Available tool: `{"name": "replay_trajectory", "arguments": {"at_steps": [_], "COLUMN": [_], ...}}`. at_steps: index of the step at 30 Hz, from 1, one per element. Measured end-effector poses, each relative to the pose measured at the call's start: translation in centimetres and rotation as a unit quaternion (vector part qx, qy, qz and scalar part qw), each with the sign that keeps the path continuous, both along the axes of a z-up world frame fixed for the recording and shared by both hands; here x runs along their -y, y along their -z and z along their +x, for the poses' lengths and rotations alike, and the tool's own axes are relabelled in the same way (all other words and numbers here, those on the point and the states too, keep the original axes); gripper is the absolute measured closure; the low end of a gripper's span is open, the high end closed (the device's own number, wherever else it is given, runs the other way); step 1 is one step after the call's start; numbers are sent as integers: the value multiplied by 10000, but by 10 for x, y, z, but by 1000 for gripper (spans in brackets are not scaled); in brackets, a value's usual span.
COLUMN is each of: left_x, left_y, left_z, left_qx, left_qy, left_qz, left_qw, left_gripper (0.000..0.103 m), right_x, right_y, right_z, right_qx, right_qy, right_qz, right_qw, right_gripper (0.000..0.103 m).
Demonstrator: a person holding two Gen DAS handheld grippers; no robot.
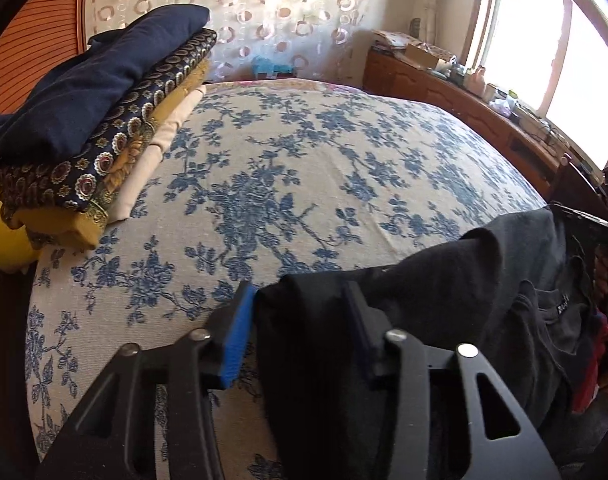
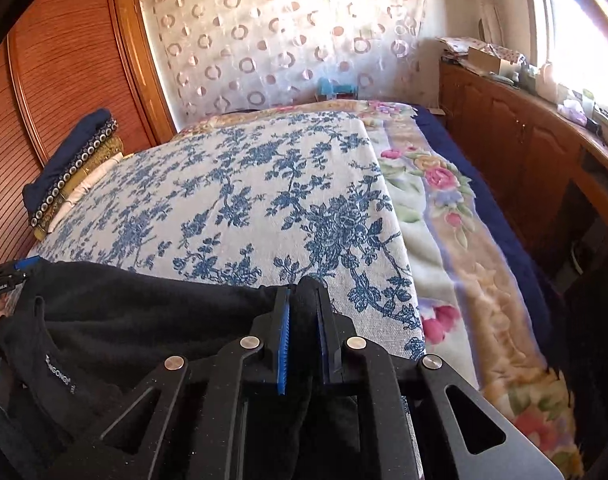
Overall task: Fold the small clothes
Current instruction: 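Grasp the folded shirt edge again with both grippers and lift it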
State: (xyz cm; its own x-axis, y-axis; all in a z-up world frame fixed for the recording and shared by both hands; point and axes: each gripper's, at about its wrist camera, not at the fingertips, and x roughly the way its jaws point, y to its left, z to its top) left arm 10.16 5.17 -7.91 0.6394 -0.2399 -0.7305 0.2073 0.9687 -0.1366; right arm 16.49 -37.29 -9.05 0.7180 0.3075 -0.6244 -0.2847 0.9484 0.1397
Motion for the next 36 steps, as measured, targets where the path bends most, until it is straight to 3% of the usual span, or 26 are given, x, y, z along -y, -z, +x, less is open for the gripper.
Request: {"name": "replay_trajectory", "arguments": {"at_steps": [2,6,10,15,18,20,24,26,36], "left_x": [1,-10,-16,-8,-8,-7,-6,-6,-1], "left_y": [0,-18,-22,-19,-14,-9,-1,2,2], "left_z": [0,-17,-17,-11,-8,-5,-3,-3,-9], "left_qx": [-18,526,422,326,248,146,-28,-78,-14], "left_qy": [78,-231,-191,-180,-222,-218,-109,-97,-5], "left_qz": [-123,-256,-330,-146,-91,-66,-88,-65,58], "left_qw": [9999,9980,9984,9992,9994,9996,9999,9999,10000], "left_gripper": [87,88,88,85,74,58,57,56,56], "right_x": [-1,-1,-1,-2,-1,-2,-4,-4,-3], "right_y": [2,3,4,3,1,1,2,4,7], "right_z": [1,5,4,3,1,-1,-1,0,3], "right_qx": [-15,-1,-3,17,19,52,19,-13,-134], "right_qy": [0,-1,-26,-61,-109,-118,-157,-129,-259], "right_qz": [-22,-44,-74,-165,-150,-241,-445,-553,-452], "right_qw": [10000,10000,10000,9998,9998,9996,9989,9984,9986], "right_gripper": [92,92,92,92,90,78,51,46,42]}}
